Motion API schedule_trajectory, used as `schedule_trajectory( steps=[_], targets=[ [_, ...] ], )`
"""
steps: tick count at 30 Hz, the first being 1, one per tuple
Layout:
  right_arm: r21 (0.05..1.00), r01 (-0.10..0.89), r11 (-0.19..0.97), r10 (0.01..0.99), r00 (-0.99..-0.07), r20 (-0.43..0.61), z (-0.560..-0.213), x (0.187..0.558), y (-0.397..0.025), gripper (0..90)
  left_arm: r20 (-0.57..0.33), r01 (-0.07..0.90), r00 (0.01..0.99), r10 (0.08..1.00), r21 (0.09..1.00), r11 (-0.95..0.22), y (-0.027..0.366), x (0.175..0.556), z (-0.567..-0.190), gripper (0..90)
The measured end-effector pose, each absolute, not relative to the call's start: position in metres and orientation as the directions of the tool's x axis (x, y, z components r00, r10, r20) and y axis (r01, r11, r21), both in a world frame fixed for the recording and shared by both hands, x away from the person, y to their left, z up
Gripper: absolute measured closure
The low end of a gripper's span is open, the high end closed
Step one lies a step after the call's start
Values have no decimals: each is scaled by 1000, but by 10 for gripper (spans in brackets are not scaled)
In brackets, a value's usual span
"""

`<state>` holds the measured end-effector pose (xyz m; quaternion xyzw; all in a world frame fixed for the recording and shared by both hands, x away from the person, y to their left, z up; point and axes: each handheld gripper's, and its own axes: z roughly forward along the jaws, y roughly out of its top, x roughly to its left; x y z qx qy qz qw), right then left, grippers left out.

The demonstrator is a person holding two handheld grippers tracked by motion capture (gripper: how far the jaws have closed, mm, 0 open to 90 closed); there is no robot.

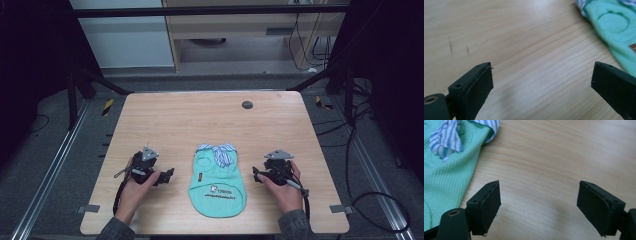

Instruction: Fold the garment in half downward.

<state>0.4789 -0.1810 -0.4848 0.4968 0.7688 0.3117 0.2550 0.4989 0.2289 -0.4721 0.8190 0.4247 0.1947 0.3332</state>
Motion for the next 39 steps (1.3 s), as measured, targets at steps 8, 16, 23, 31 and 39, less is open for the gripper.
schedule_trajectory(
  steps=[8,16,23,31,39],
  targets=[
    [682,587,435,866,-482,-138,-457,507,-166,281,29,533,661,750,685,-497,199,527,-452,66],
    [646,589,486,824,-555,-115,-456,529,-154,524,18,546,661,750,674,-498,178,551,-455,168],
    [633,594,496,809,-582,-87,-460,546,-142,688,6,555,671,742,659,-507,169,567,-456,365],
    [638,603,479,804,-593,-43,-455,558,-132,771,-20,569,672,741,655,-498,165,580,-454,509],
    [653,601,461,802,-597,-16,-453,573,-115,757,-9,550,689,725,658,-514,144,591,-447,589]
  ],
)
